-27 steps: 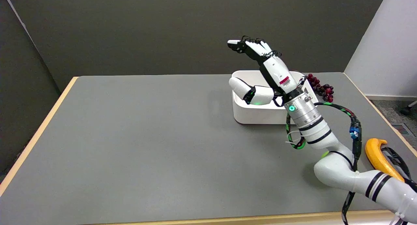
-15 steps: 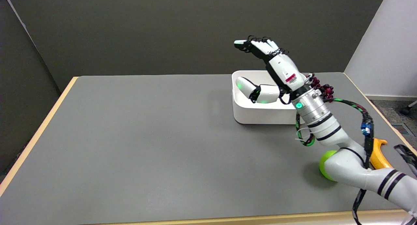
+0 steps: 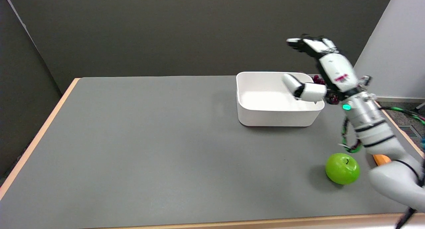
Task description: Pick up the green apple.
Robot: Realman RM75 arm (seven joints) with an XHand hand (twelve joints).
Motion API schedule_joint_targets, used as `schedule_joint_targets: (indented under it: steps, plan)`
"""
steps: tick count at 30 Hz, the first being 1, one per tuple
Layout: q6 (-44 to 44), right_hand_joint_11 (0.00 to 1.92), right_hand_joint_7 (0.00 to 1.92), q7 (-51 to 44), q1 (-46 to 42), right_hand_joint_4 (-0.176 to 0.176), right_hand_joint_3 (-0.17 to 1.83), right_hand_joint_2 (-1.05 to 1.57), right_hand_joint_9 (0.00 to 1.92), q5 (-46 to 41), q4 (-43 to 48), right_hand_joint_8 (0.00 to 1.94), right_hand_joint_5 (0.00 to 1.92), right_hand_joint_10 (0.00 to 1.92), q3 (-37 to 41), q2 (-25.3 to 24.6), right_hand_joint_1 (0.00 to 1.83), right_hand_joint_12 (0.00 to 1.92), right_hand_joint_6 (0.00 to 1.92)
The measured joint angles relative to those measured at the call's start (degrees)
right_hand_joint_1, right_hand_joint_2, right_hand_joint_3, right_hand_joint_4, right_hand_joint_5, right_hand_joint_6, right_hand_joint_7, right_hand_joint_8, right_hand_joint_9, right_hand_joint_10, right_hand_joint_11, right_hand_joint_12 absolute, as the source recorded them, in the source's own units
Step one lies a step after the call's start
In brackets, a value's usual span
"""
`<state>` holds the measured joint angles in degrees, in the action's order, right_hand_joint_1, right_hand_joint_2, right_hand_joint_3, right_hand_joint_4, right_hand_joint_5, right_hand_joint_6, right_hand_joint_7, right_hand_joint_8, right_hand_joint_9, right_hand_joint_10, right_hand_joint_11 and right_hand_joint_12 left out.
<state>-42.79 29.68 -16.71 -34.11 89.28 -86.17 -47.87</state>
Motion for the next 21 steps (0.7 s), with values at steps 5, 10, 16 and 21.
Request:
schedule_joint_targets:
  steps: [5, 10, 16, 21]
  plan:
    - [1.5, 0.0, 0.4, -2.2, -8.0, 0.015, 0.8, 0.58, 0.22, -2.0, 2.8, 0.47, 0.3, 0.88, 8.1, -2.1, 0.26, 1.23, 0.53]
    - [2.4, 0.0, 0.37, -3.8, -14.7, 0.016, 0.88, 0.52, 0.19, -3.6, 5.3, 0.5, 0.29, 0.8, 14.1, -5.0, 0.2, 1.12, 0.56]
    - [2.9, 0.0, 0.38, -5.4, -21.5, 0.016, 0.88, 0.52, 0.19, -5.0, 7.7, 0.52, 0.31, 0.79, 20.1, -8.7, 0.24, 1.11, 0.6]
    - [3.7, 0.0, 0.41, -6.9, -25.1, 0.03, 0.86, 0.54, 0.22, -5.5, 8.8, 0.52, 0.33, 0.82, 23.5, -10.7, 0.31, 1.14, 0.62]
